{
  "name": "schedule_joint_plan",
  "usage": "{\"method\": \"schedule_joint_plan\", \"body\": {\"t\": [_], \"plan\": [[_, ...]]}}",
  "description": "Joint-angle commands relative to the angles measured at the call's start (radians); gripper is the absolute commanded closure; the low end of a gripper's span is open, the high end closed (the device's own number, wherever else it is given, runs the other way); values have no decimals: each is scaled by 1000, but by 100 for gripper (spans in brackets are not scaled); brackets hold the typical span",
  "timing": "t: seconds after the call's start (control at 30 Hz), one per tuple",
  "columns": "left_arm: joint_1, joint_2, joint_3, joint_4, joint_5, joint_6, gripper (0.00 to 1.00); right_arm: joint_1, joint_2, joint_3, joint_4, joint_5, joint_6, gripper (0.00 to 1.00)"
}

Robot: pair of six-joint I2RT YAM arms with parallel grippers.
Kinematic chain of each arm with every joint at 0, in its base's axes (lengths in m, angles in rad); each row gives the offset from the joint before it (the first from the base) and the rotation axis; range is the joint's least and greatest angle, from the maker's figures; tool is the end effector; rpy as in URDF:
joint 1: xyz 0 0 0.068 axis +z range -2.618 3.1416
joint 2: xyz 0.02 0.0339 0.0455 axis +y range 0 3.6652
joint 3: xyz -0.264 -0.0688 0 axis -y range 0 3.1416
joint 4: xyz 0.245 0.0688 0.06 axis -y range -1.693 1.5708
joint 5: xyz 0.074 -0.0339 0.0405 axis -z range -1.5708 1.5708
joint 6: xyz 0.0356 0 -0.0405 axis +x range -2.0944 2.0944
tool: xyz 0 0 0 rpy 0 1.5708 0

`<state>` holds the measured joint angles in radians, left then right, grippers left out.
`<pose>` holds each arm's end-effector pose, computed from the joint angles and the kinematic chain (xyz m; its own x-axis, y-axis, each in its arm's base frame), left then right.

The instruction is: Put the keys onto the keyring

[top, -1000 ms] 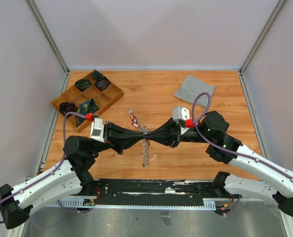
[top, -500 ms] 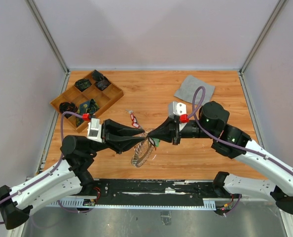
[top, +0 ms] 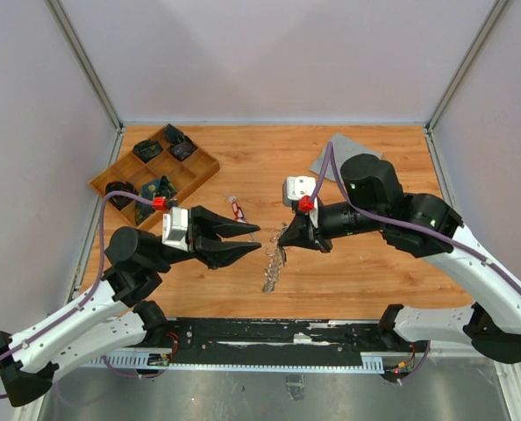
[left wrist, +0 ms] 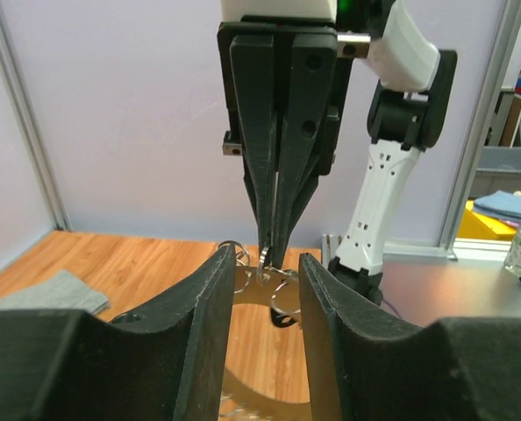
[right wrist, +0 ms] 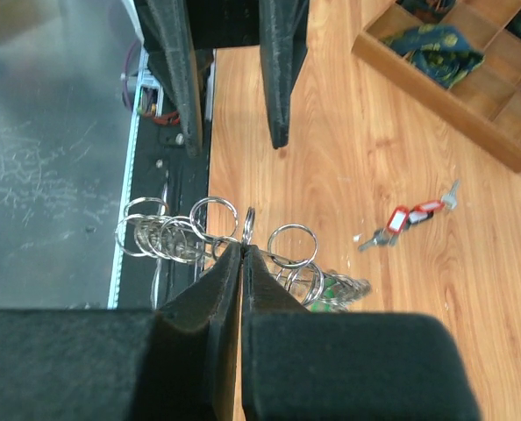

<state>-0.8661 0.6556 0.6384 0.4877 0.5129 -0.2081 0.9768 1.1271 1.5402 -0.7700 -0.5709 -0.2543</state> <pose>0.0841 -0.1258 0.3778 0.0917 -0.3857 -0.9181 0.9874 0.1549 0.0335 0.0984 0.1801 0.4689 0.0575 -0.2931 -0.9543 -0.9983 -0.0232 -0.0530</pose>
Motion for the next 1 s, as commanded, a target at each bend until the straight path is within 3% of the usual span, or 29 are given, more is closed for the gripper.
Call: {"method": "schedule_joint_plan", "body": {"t": [0.0,0.4,0.97], "plan": [[4,36,64,-126,43,83,59,7,48,113,-232,24,-82,100],[4,125,126,-220,160,135,59,7,128,230,-395,58,-107,99],[3,173,155,-243,193,138,58,7,160,240,-376,54,-104,99]]}}
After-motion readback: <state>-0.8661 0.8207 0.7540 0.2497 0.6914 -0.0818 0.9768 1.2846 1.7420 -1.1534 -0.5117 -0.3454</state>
